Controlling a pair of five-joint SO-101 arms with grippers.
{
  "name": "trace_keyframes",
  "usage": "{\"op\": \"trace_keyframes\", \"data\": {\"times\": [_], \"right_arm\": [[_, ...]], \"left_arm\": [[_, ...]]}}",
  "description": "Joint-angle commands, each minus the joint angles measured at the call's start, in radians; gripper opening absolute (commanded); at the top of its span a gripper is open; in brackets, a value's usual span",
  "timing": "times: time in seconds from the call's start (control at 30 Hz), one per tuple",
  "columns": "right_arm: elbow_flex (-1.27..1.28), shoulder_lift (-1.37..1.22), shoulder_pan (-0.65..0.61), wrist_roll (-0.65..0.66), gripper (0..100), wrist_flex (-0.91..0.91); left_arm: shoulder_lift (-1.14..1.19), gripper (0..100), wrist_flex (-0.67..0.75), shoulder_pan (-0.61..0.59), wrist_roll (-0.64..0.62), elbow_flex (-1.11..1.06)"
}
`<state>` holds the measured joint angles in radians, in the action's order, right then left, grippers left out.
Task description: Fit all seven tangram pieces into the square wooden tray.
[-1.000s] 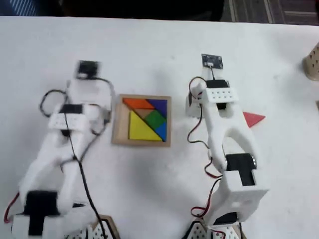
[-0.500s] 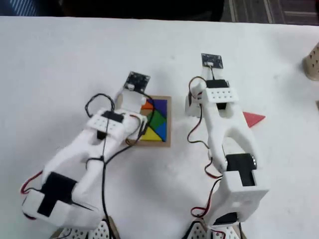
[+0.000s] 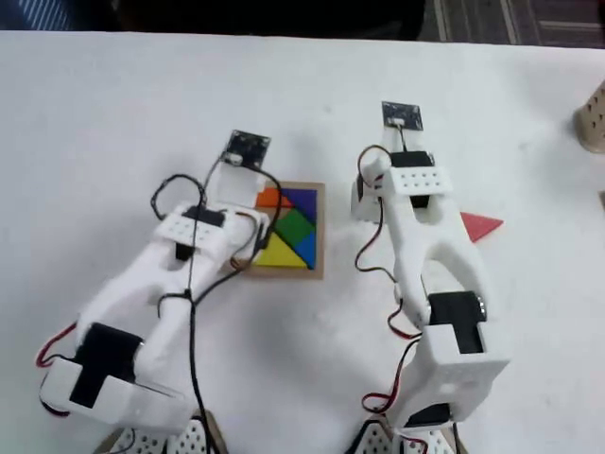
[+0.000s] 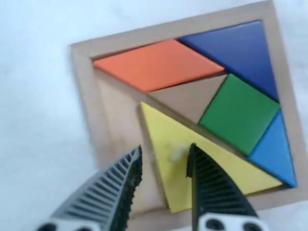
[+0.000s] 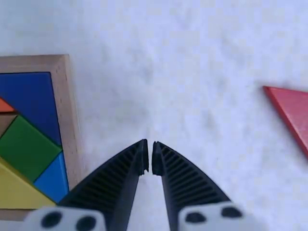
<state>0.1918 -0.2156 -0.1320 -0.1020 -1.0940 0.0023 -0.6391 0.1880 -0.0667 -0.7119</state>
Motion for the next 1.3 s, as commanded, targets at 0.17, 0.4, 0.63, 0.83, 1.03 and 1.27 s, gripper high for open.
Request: {"op": "trace_keyframes", "data": {"times": [0.17,0.4,0.63,0.83,1.03,1.27], "right_arm": [[-0.005,0.061,0.007,0.002,2.1,0.008],[-0.005,0.061,0.007,0.002,2.1,0.010],[-0.005,0.061,0.007,0.002,2.1,0.012],[-0.008,0.061,0.007,0.002,2.1,0.013],[-0.011,0.061,0.005,0.002,2.1,0.015],[-0.011,0.061,0.002,0.003,2.1,0.015]], "left_arm": [[0.002,17,-0.061,-0.099,-0.006,0.014],[-0.001,17,0.011,-0.091,-0.006,0.048],[-0.018,17,0.123,0.008,-0.006,0.048],[-0.108,17,0.130,0.048,-0.008,0.037],[-0.058,17,0.135,0.064,-0.008,0.048],[0.071,17,0.181,0.081,-0.006,0.049]]}}
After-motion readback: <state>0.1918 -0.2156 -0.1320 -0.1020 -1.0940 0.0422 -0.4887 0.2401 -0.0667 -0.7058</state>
